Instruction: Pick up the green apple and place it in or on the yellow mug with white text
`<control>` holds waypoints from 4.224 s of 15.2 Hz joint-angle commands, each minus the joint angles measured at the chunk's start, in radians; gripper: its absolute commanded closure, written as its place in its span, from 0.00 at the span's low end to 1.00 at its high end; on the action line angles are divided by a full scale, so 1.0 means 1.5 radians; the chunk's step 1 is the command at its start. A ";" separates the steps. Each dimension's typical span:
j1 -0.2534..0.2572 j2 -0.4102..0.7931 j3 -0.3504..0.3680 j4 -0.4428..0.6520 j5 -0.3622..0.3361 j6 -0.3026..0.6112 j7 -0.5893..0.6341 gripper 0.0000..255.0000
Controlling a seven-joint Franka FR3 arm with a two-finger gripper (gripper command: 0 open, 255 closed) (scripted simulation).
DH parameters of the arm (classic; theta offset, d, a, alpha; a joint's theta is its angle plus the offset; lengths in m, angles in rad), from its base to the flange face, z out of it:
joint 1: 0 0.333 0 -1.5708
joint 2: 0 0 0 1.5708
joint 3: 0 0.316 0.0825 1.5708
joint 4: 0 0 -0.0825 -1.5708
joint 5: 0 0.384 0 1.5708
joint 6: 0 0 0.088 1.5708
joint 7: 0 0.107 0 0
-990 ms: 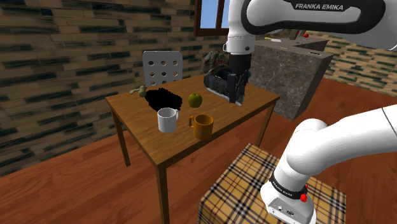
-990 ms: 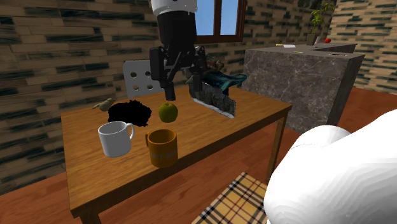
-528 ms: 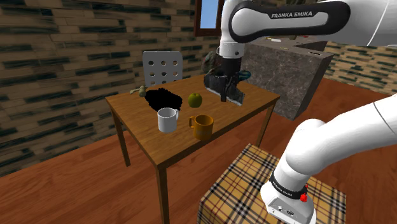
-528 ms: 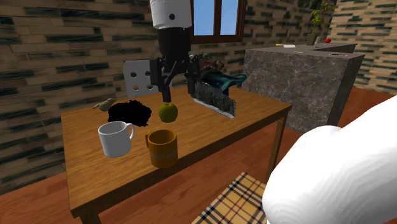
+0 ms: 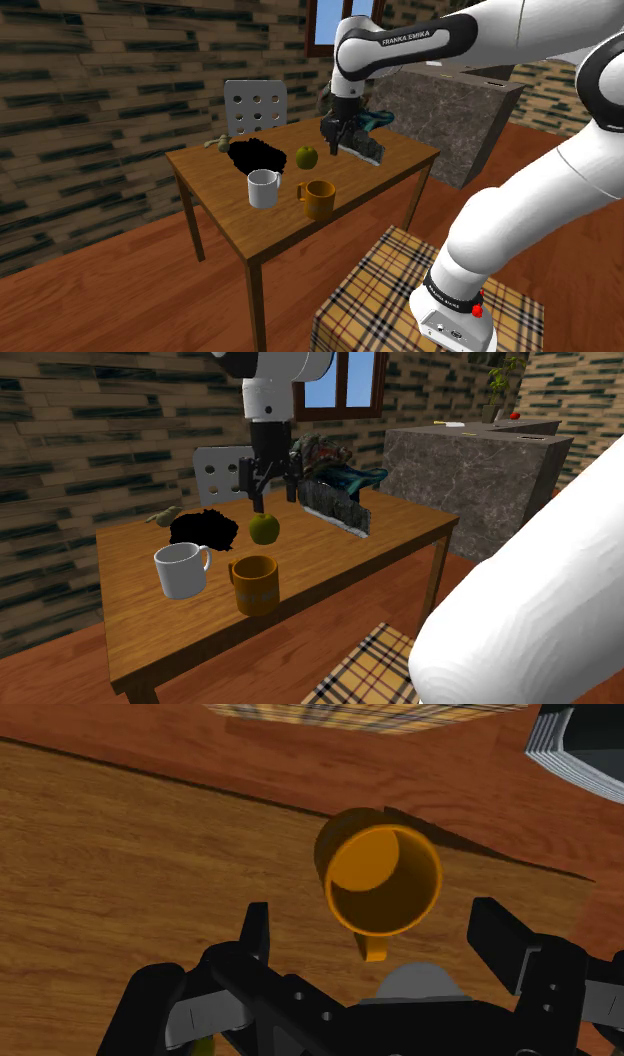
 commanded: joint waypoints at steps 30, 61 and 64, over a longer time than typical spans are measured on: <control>-0.072 0.534 -0.070 0.409 0.088 0.229 -0.155 0.00; -0.072 0.504 -0.074 0.492 0.077 0.117 -0.142 1.00; -0.073 0.501 -0.074 0.515 0.076 0.091 -0.139 1.00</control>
